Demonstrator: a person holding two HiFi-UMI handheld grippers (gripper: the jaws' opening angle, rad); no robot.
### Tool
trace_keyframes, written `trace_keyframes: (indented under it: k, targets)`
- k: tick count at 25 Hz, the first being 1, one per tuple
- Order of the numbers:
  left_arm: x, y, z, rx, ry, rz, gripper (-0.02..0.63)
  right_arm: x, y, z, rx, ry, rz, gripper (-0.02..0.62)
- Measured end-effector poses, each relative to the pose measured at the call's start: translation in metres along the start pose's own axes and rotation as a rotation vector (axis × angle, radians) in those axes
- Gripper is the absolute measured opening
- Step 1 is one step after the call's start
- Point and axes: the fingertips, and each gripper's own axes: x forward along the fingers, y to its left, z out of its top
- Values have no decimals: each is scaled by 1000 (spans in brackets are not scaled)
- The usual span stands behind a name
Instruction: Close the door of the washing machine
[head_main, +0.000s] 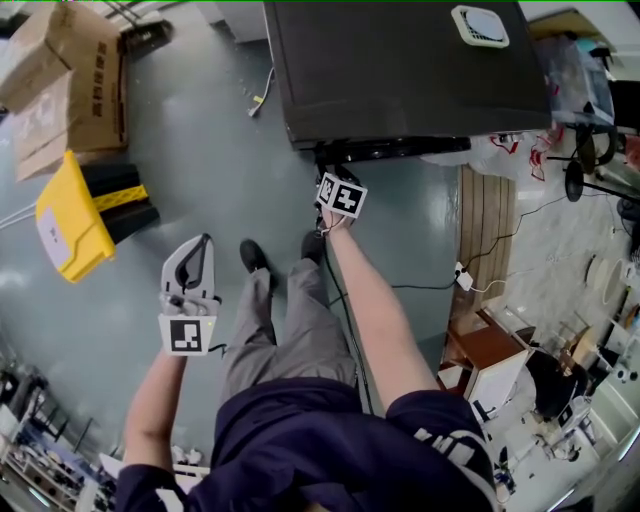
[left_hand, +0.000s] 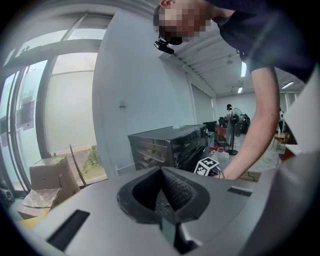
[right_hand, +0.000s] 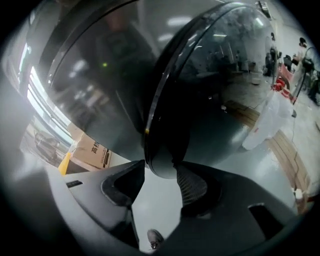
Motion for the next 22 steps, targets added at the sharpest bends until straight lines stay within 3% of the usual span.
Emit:
trace_keyframes:
  k: [3,9,22]
  targets:
    - [1,2,10,-33,-49,17,23,-5,6,-7,-103,-5,27,218]
    - [1,6,22,-38,-59,28,23,-33,9,2,-231,-117,63,204]
    - [1,10,34,-33,-82,42,23,-77,19,18,-436,-235,53,44]
